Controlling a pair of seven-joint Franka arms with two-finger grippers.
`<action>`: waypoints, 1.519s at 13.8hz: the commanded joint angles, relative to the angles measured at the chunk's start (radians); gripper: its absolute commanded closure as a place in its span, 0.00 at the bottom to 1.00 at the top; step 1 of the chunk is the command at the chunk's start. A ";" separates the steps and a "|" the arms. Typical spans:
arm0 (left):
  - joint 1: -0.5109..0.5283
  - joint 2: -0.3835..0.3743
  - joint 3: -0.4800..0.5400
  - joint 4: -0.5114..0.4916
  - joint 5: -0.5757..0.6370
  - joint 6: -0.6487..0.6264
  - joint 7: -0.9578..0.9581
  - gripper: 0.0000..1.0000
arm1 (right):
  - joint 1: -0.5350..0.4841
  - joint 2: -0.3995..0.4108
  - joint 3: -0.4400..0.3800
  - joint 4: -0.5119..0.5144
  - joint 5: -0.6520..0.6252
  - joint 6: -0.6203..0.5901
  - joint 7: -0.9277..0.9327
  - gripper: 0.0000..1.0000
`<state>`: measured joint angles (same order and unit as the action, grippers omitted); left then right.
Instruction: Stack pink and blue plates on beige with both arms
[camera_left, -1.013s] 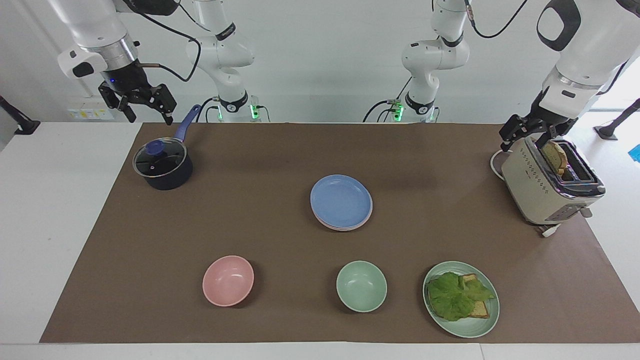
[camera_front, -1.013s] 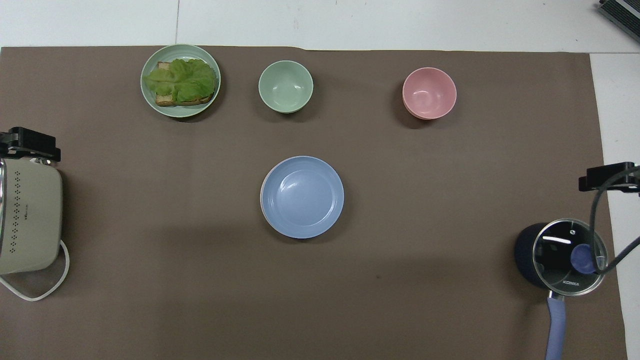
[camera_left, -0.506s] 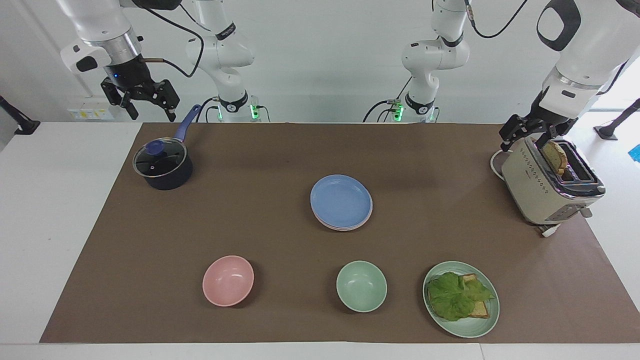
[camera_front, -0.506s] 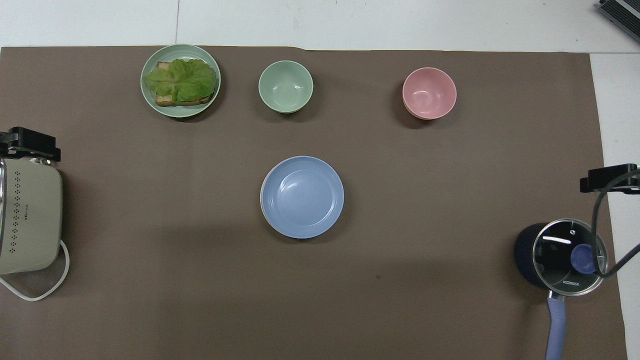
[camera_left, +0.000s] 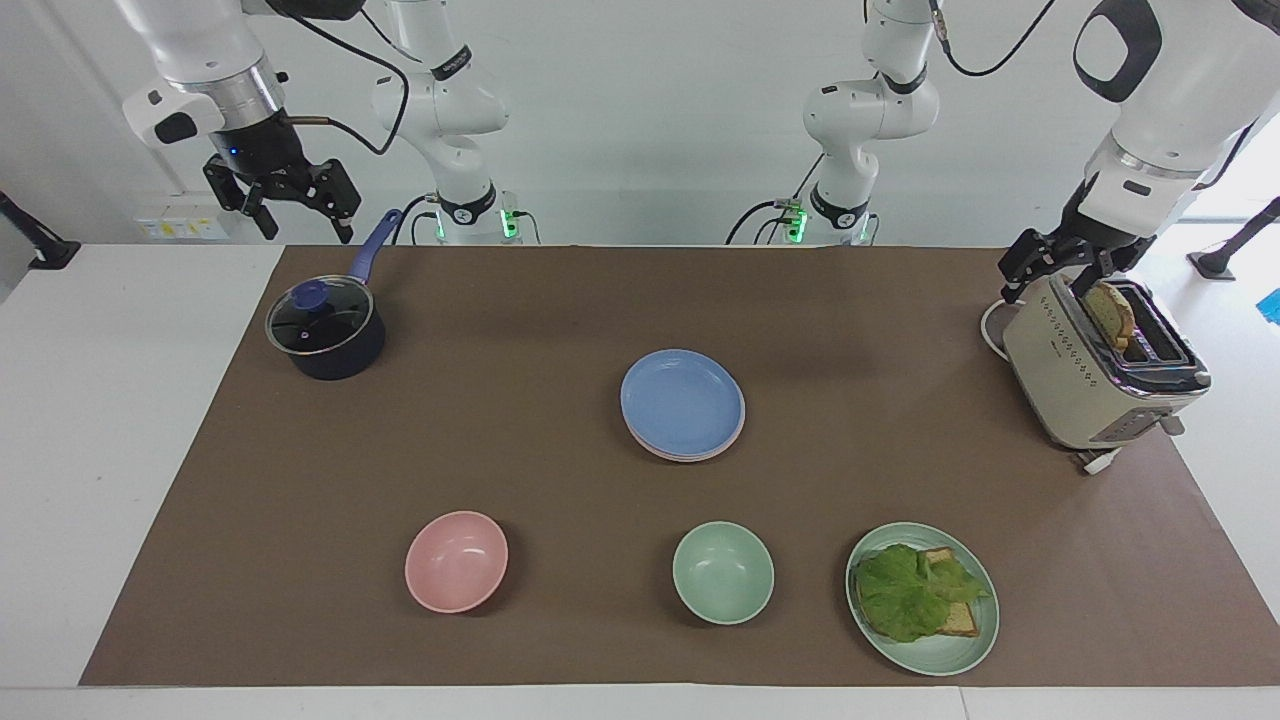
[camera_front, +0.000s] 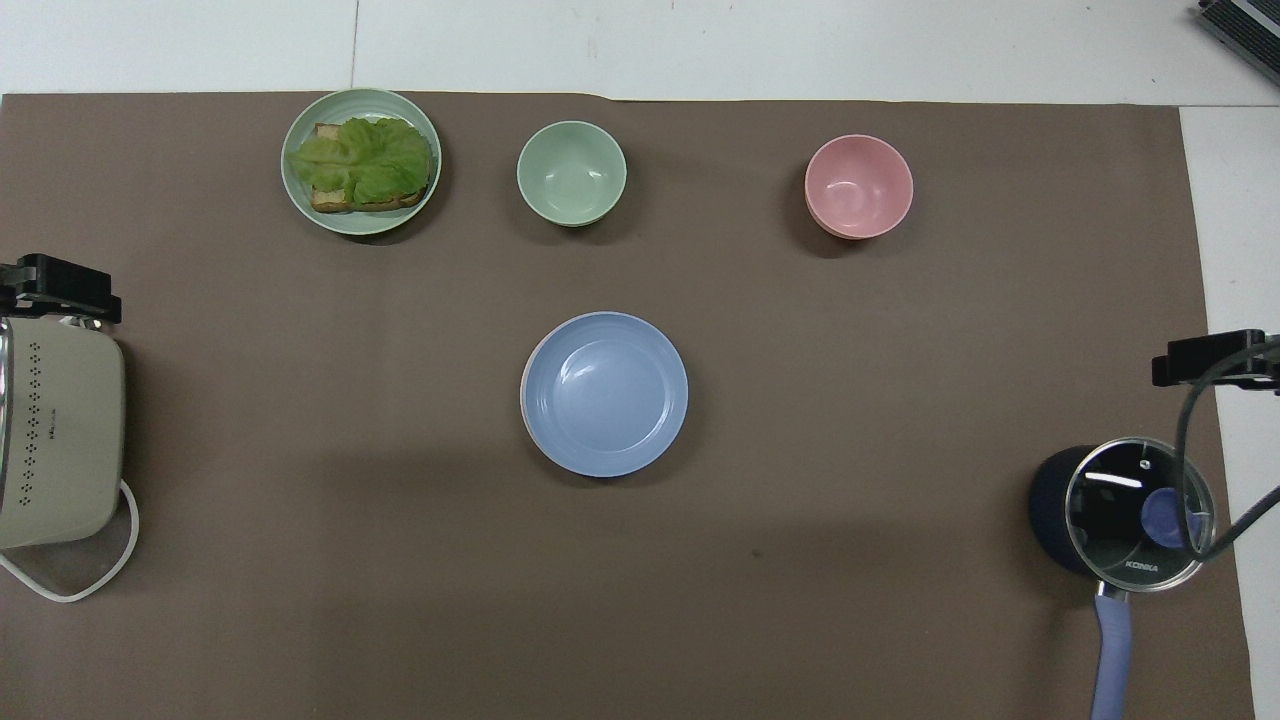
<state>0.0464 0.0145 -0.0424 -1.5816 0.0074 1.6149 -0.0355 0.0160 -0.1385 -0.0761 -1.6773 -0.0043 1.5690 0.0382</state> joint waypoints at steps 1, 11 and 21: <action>0.010 -0.008 -0.007 -0.002 0.006 -0.013 0.006 0.00 | -0.004 -0.015 0.004 -0.007 -0.014 -0.017 -0.003 0.00; 0.010 -0.007 -0.007 -0.002 0.006 -0.012 0.006 0.00 | -0.004 -0.021 0.004 -0.013 -0.014 -0.017 -0.003 0.00; 0.010 -0.007 -0.007 -0.002 0.006 -0.012 0.006 0.00 | -0.004 -0.007 0.004 -0.002 0.000 -0.020 -0.003 0.00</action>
<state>0.0464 0.0145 -0.0424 -1.5815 0.0074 1.6149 -0.0355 0.0162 -0.1394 -0.0757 -1.6777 -0.0043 1.5642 0.0381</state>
